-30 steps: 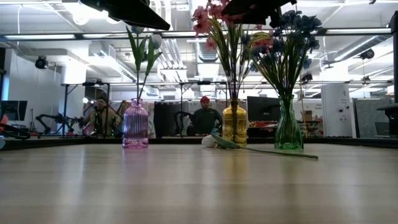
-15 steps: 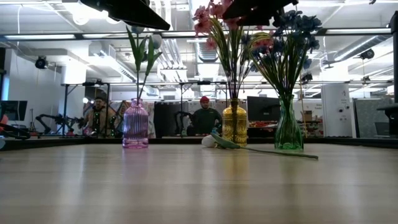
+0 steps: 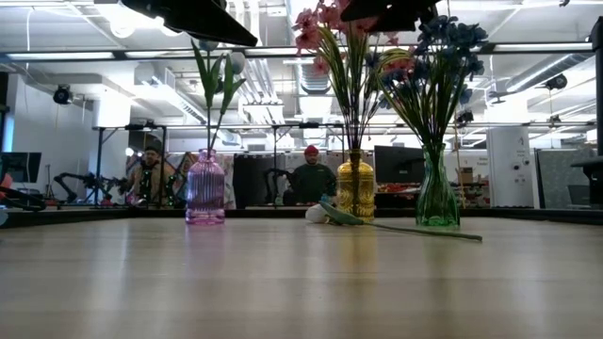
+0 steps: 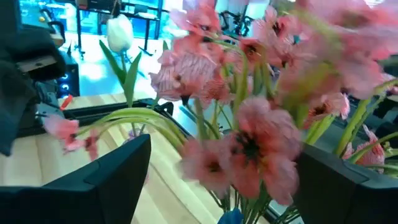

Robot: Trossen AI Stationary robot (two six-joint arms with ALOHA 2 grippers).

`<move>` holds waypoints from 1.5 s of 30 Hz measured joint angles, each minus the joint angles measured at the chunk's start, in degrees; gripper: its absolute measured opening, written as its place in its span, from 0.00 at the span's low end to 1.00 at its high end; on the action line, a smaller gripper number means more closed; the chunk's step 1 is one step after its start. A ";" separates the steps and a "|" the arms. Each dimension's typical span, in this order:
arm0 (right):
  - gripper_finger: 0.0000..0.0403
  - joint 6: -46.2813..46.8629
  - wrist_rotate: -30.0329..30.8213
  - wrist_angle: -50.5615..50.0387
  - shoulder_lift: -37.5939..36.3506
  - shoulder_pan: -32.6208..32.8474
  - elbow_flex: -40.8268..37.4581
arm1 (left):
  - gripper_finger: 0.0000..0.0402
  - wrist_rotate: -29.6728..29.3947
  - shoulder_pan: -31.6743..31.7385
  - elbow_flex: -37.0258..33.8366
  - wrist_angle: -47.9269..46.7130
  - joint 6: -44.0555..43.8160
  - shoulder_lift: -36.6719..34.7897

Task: Sort flowers into vase by color
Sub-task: Put the pink flowers into the yellow vase, then put the white tulip into the violet vase

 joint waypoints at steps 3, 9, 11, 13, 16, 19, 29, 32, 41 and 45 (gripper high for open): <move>0.82 -0.54 0.02 -0.07 -0.57 0.32 0.00 | 0.40 -0.15 0.00 0.00 -0.07 -0.01 0.00; 0.82 -0.57 0.13 -2.08 -1.73 0.99 0.45 | 0.40 -0.24 0.02 0.00 -0.07 -0.01 0.00; 0.82 -0.22 0.13 -3.95 -1.83 1.46 1.45 | 0.40 -0.24 0.01 0.00 -0.09 -0.01 0.00; 0.82 -0.16 0.15 -5.69 -1.83 2.06 2.76 | 0.40 -0.26 0.00 0.00 -0.13 -0.01 0.00; 0.82 1.30 0.11 -10.45 -1.83 2.80 5.42 | 0.40 -0.27 0.02 0.00 -0.15 -0.01 0.00; 0.82 3.57 1.25 -17.70 -1.80 3.31 8.76 | 0.40 -0.28 0.02 0.00 -0.17 -0.01 0.00; 0.82 10.76 3.05 -36.91 -1.79 4.24 19.01 | 0.40 -0.31 0.02 0.00 -0.20 -0.92 0.00; 0.82 10.91 3.06 -40.82 -1.71 5.27 21.97 | 0.40 -0.33 0.02 0.00 -0.28 -2.29 0.00; 0.81 12.02 2.97 -48.24 -1.72 9.00 32.94 | 0.40 -0.31 0.02 0.00 -4.08 -10.47 0.00; 0.81 14.08 1.27 -50.22 -1.72 12.37 35.69 | 0.40 -0.26 0.00 0.00 -7.64 -16.10 0.00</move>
